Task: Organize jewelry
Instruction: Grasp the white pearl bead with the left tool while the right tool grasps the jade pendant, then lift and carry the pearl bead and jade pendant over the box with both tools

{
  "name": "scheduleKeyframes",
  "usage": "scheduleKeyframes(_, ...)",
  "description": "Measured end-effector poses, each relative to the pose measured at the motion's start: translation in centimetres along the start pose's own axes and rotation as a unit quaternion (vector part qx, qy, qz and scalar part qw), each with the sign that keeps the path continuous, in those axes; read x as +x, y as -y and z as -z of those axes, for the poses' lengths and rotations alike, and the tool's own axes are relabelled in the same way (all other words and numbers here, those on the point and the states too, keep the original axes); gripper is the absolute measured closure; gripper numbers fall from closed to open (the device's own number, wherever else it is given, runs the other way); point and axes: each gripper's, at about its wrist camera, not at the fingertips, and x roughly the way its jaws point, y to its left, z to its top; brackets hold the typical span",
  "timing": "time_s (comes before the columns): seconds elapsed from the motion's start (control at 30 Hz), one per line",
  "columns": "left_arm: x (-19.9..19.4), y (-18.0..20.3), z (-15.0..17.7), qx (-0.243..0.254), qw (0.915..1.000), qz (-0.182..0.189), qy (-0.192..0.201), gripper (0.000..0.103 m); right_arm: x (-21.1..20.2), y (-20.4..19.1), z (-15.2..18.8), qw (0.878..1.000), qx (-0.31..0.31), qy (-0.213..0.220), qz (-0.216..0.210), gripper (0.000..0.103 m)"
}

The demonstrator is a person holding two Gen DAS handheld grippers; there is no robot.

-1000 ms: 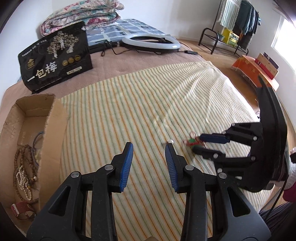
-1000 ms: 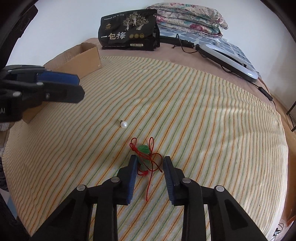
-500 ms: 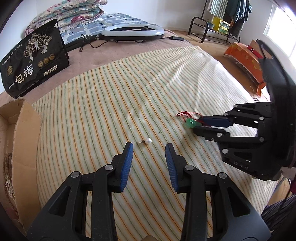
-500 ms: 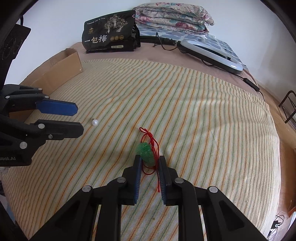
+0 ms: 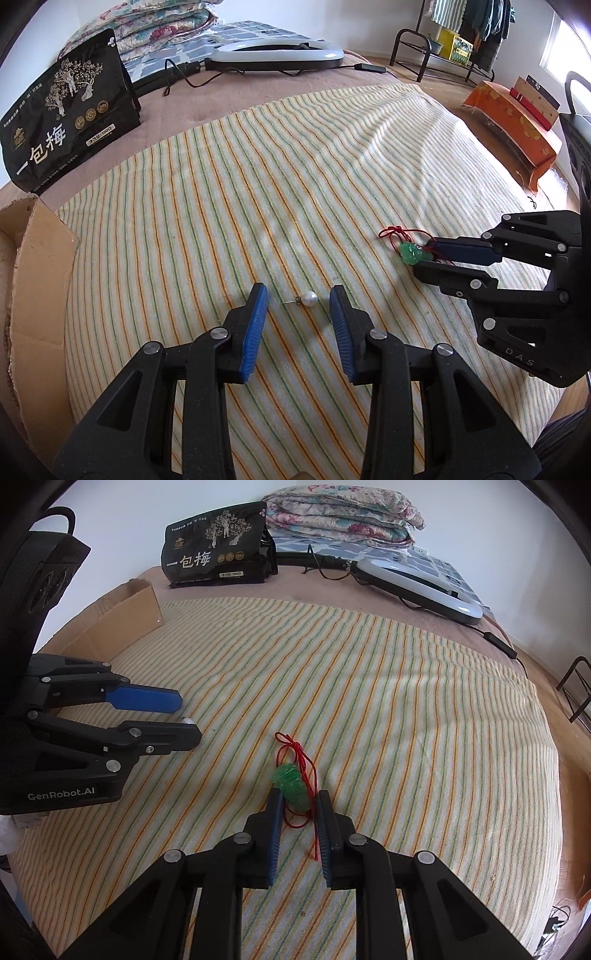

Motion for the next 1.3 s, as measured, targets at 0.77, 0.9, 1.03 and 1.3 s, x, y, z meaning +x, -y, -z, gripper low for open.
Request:
scheduleKeyframes(0.77, -1.0, 0.3, 0.2, 0.005, 0.9998, -0.011, 0.017, 0.085, -0.8, -0.1, -0.1, 1.0, 0.006, 0.008, -0.005, 0.094)
scheduleKeyframes(0.9, -1.8, 0.2, 0.0, 0.004, 0.9996, -0.012, 0.027, 0.085, -1.2, -0.2, -0.3, 1.0, 0.006, 0.013, -0.001, 0.102)
scheduleKeyframes(1.03, -2.2, -0.1, -0.1, 0.003, 0.9995, -0.012, 0.03, 0.085, -1.1, -0.2, -0.3, 1.0, 0.006, 0.01, -0.009, 0.1)
scheduleKeyframes(1.3, -2.7, -0.7, 0.0, 0.001, 0.9994, -0.013, 0.032, 0.085, 0.3, 0.1, -1.2, 1.0, 0.008, 0.004, -0.005, 0.067)
